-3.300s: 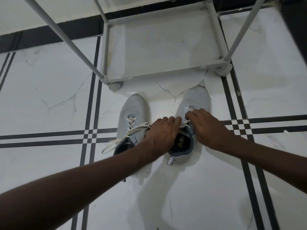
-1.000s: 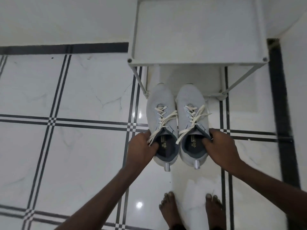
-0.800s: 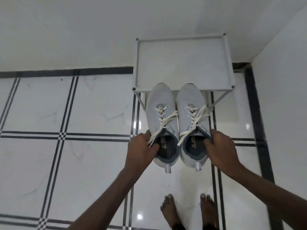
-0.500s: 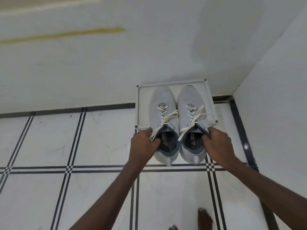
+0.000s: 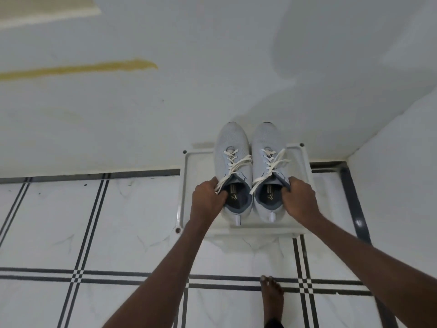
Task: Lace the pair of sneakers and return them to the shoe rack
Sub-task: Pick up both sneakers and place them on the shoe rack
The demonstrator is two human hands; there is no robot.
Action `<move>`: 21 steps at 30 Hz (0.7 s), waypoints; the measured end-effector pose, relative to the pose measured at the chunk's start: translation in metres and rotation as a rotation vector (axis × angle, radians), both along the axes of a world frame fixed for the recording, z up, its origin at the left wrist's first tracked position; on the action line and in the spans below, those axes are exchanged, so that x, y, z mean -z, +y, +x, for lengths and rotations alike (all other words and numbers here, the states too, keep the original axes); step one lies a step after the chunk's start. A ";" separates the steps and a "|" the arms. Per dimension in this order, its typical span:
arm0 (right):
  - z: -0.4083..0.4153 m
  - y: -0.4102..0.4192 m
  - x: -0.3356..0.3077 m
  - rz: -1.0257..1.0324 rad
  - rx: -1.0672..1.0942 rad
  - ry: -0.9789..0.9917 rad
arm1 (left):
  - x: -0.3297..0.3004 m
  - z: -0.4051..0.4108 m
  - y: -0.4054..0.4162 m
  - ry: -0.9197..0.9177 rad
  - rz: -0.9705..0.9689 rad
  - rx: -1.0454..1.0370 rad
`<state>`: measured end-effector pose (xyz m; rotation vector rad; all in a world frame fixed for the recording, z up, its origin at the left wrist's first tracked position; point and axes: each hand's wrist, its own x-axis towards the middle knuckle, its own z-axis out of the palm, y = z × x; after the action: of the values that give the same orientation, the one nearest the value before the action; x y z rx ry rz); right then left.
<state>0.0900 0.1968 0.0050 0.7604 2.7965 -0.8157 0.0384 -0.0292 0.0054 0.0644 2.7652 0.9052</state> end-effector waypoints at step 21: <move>-0.020 -0.002 0.119 -0.051 -0.069 -0.116 | 0.112 -0.013 -0.001 -0.116 -0.065 -0.038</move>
<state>0.0700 0.1952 -0.1136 0.6760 2.6735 -0.8009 0.0259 -0.0306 -0.1066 -0.0500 2.6935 0.8005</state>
